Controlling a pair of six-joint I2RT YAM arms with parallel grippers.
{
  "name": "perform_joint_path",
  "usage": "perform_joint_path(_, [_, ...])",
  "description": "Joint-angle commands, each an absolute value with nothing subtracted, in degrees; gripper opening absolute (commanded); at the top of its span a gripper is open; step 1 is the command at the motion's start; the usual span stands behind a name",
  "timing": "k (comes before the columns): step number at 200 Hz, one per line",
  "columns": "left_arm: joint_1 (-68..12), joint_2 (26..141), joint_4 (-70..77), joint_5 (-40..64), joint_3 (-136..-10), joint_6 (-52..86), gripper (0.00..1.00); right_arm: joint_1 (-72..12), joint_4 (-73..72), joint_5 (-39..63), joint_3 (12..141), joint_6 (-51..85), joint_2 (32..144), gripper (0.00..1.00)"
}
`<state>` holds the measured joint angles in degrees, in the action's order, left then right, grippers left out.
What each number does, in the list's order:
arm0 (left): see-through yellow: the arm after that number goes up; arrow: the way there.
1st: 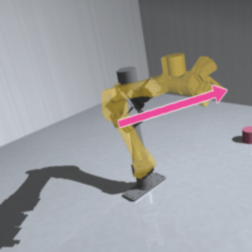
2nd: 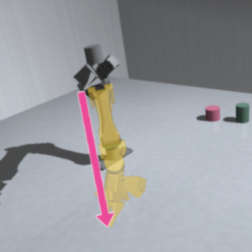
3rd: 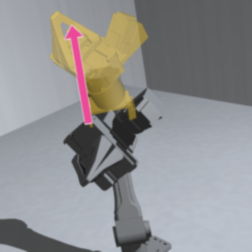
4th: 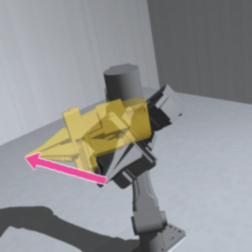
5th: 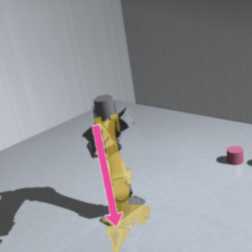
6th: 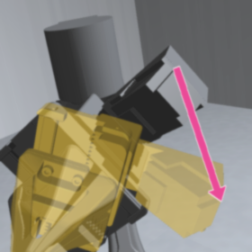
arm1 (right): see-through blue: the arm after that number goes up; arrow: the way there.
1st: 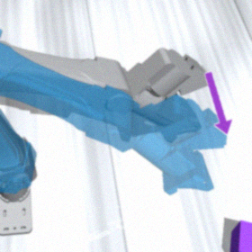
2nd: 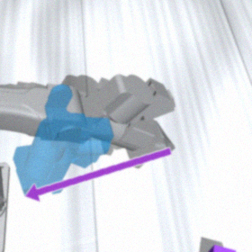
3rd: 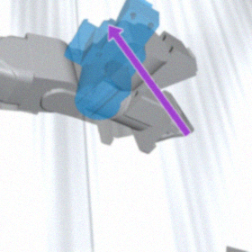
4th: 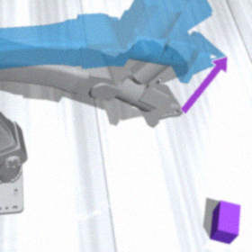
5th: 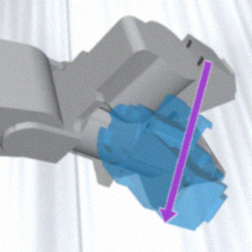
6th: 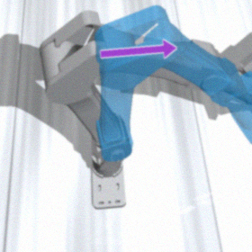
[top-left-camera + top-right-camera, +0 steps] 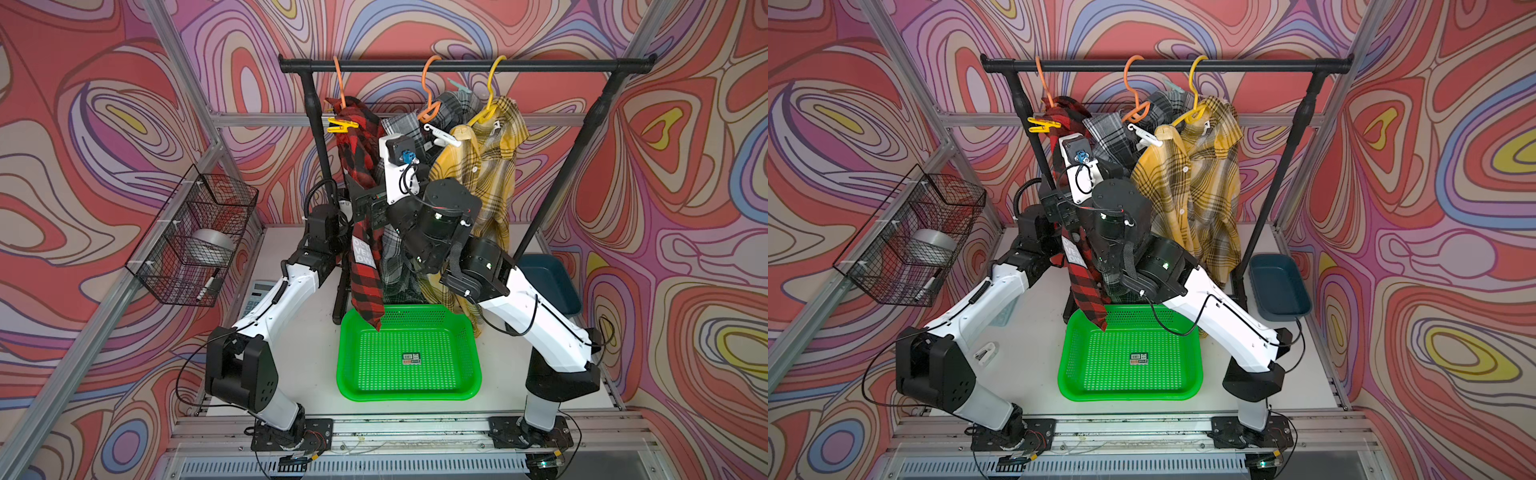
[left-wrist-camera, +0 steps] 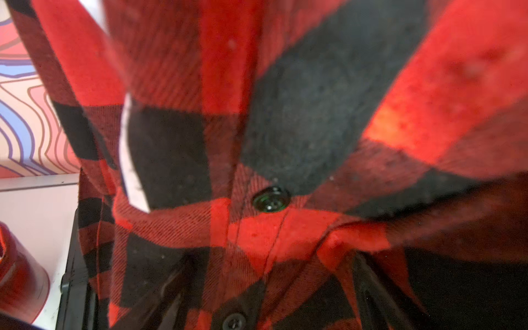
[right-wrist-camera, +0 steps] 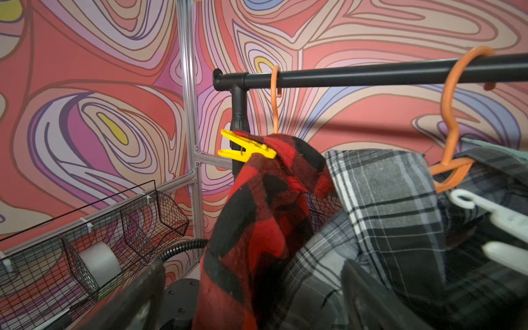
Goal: Remove the clothespins securing long-sleeve shirts to the hanger
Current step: Pick up the hanger from the clothesline.
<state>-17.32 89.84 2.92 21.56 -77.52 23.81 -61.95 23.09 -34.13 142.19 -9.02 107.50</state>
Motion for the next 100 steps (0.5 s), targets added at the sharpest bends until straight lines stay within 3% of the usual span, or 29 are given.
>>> perform_joint_path(1, [-17.50,90.88,1.80,20.39,-79.43,22.72,0.82,-61.97,22.49,-35.91,145.98,-11.38,110.77,0.91])
perform_joint_path(26, [-17.52,90.88,1.66,20.35,-79.29,22.50,0.82,-62.02,22.24,-35.68,148.01,-12.08,112.70,0.80])
perform_joint_path(100, [-17.52,89.32,0.73,19.58,-78.29,21.44,0.82,-61.27,21.03,-38.26,148.85,-13.85,114.64,0.64])
